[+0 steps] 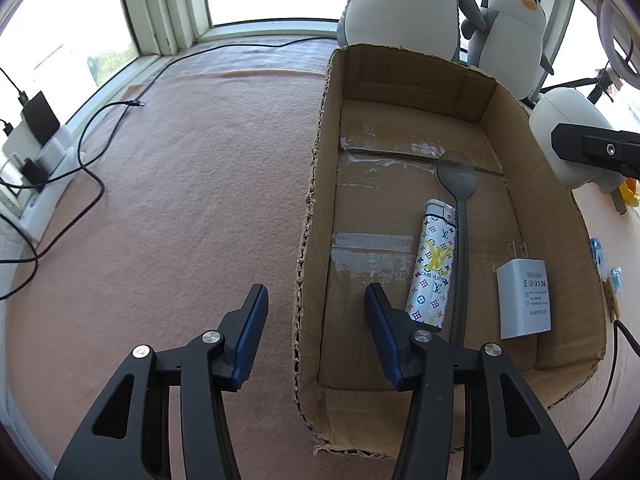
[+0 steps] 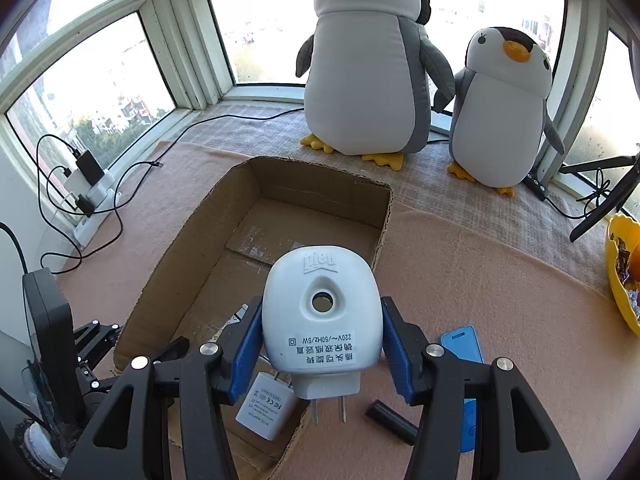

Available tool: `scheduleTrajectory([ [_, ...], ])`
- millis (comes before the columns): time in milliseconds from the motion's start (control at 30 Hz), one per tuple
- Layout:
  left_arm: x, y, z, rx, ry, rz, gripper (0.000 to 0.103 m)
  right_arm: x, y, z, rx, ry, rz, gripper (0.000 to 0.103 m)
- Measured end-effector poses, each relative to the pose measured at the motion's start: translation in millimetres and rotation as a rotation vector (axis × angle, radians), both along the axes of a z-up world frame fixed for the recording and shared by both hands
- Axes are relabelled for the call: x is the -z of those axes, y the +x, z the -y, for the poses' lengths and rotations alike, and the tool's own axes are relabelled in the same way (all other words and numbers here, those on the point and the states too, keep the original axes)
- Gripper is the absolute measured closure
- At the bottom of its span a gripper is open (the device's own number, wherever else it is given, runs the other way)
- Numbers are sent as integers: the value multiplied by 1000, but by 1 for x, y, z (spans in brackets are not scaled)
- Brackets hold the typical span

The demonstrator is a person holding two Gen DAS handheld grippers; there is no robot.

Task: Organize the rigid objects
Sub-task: 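Carry the repeller into the box and open the right gripper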

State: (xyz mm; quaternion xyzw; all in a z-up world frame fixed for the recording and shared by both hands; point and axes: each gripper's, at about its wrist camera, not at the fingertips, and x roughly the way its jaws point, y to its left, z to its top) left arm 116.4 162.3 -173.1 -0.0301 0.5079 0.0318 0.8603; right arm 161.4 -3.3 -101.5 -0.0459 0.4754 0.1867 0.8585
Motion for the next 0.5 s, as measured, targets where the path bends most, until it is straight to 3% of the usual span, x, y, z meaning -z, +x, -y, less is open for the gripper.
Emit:
scheduleTrajectory([
  [200,1,1,0,-1,-2,0,52,17,3,-23,-35,-66,-1,52],
  [500,1,1,0,-1,-2,0,52,30,11,-31,-42,-83,-13,52],
])
